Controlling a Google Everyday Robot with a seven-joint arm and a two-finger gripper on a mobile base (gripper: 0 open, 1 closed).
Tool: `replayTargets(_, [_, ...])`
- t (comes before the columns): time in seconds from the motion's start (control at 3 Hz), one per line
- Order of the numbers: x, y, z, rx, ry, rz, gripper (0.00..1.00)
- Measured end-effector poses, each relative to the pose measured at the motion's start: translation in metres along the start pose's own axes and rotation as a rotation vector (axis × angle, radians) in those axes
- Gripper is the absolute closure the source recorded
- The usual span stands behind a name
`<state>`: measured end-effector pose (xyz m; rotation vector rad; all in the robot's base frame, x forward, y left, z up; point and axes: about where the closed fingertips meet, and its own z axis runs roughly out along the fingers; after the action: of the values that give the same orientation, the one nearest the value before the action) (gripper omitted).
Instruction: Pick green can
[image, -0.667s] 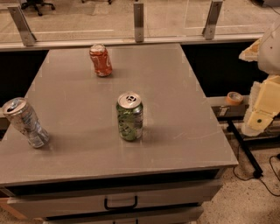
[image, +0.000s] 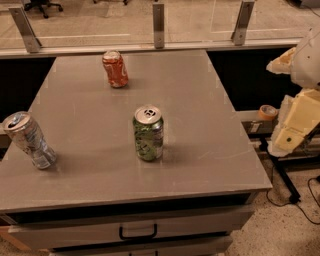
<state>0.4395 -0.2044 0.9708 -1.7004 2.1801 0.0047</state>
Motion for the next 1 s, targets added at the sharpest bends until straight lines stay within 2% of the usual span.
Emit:
replayTargets(0.33, [-0.02,0.004,0.04,-0.04,-0.206,-0.003,0.0])
replayTargets(0.67, [-0.06,0.009,0.086,-0.087,-0.45,-0.02,0.0])
replayTargets(1.0, [-0.12,0.025,0.101,-0.18,-0.694,-0.025,0.0])
